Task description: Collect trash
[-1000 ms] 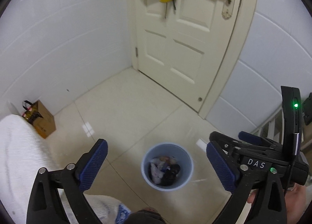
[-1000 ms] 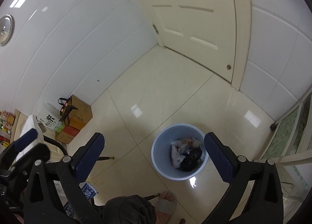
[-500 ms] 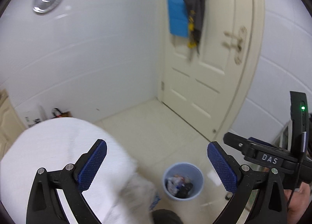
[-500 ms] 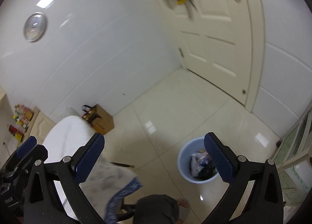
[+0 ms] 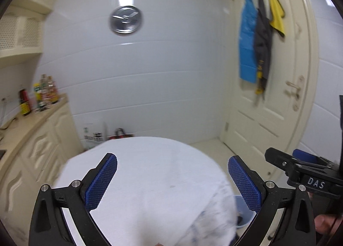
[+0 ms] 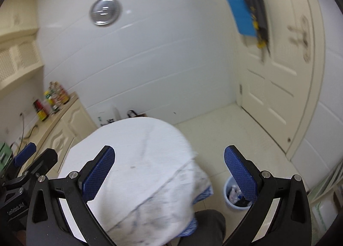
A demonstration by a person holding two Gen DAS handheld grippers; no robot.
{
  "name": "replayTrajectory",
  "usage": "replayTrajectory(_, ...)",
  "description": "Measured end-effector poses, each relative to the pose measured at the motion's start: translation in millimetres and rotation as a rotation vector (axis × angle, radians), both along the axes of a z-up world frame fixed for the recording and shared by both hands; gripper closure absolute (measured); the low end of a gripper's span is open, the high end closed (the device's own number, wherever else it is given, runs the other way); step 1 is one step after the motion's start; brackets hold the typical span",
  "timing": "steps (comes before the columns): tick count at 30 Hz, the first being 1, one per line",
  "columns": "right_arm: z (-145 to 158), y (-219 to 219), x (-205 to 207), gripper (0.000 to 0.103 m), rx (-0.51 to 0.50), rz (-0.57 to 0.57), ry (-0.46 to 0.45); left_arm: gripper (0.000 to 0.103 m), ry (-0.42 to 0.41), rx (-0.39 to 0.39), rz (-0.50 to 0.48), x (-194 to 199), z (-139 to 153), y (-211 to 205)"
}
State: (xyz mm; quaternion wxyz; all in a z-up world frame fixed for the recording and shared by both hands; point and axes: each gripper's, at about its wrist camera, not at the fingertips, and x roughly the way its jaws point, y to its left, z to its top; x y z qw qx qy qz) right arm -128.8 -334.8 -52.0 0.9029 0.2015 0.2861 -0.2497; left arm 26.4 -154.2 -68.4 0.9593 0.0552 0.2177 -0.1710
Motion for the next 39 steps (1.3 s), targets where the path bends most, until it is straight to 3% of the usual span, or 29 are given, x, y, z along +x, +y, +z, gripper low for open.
replayTrajectory(10,30.0,116.9,16.2,0.000,-0.148,0.134,-0.021,0.001,-0.066,-0.037,0.204,-122.1,14.1,74.5)
replayTrajectory(18,35.0,159.2,16.6,0.000,-0.191,0.184,-0.031,0.000,-0.106,-0.037,0.270,-184.8,14.0,90.7)
replayTrajectory(30,42.3,183.3,3.7,0.000,-0.245,0.167,-0.045,0.001,-0.125,-0.066,0.278,-224.9,12.4,96.4)
replayTrajectory(39,44.3,189.3,3.0,0.000,-0.255,0.177,-0.045,0.001,-0.118,-0.066,0.275,-223.8,16.2,99.9)
